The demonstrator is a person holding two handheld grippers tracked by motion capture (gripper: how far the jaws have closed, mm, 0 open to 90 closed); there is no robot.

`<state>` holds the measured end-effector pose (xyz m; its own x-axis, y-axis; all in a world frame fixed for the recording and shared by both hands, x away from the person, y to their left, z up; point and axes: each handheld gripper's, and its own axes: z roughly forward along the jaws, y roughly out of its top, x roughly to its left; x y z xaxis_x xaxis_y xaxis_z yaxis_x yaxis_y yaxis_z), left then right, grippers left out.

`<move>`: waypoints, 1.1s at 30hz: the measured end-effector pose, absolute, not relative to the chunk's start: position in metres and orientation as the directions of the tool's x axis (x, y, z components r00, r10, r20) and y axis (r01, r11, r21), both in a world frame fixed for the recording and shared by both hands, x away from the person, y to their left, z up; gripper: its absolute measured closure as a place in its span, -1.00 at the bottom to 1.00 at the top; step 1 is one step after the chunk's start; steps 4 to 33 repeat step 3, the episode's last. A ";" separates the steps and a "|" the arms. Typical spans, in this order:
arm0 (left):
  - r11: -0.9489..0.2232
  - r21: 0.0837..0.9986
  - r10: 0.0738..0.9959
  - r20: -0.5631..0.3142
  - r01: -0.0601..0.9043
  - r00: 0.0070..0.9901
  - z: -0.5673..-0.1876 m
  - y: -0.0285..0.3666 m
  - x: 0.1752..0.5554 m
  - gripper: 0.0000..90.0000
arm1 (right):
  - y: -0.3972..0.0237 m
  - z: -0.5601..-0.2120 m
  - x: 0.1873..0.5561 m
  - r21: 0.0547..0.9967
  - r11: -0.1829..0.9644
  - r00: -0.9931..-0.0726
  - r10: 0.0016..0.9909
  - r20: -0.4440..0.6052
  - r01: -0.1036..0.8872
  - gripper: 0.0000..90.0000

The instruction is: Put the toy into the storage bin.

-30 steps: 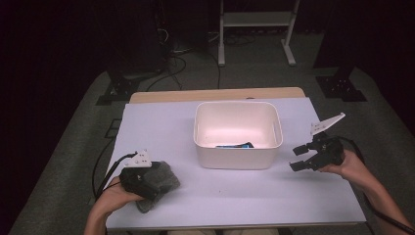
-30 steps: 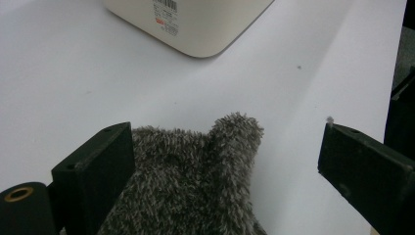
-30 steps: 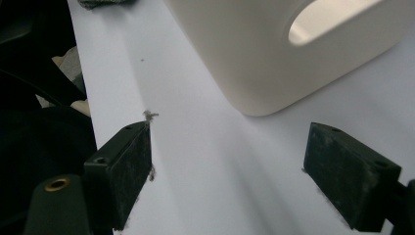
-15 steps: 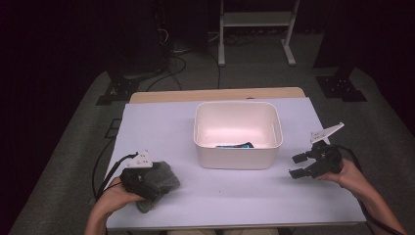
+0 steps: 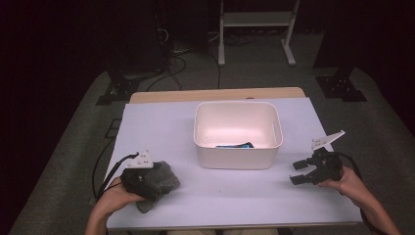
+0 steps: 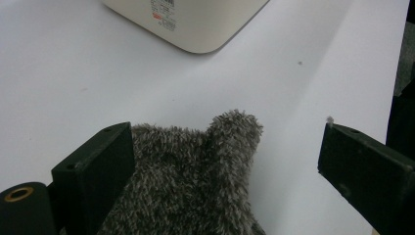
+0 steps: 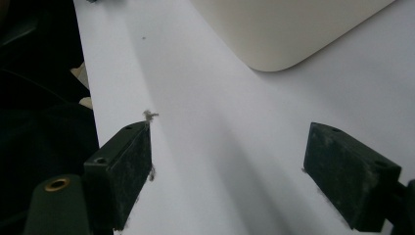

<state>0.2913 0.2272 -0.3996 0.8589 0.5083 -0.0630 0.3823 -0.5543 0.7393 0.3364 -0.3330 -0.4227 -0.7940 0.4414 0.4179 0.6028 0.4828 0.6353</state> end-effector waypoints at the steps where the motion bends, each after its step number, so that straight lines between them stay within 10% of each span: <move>1: -0.554 0.739 0.508 -0.063 0.382 0.859 -0.400 0.227 0.291 -0.86 | -0.333 -0.424 0.336 0.639 0.482 -0.797 0.438 0.416 0.599 -0.63; 33: -0.555 0.739 0.508 -0.063 0.382 0.859 -0.400 0.227 0.291 -0.86 | -0.334 -0.425 0.334 0.640 0.479 -0.795 0.439 0.418 0.601 -0.63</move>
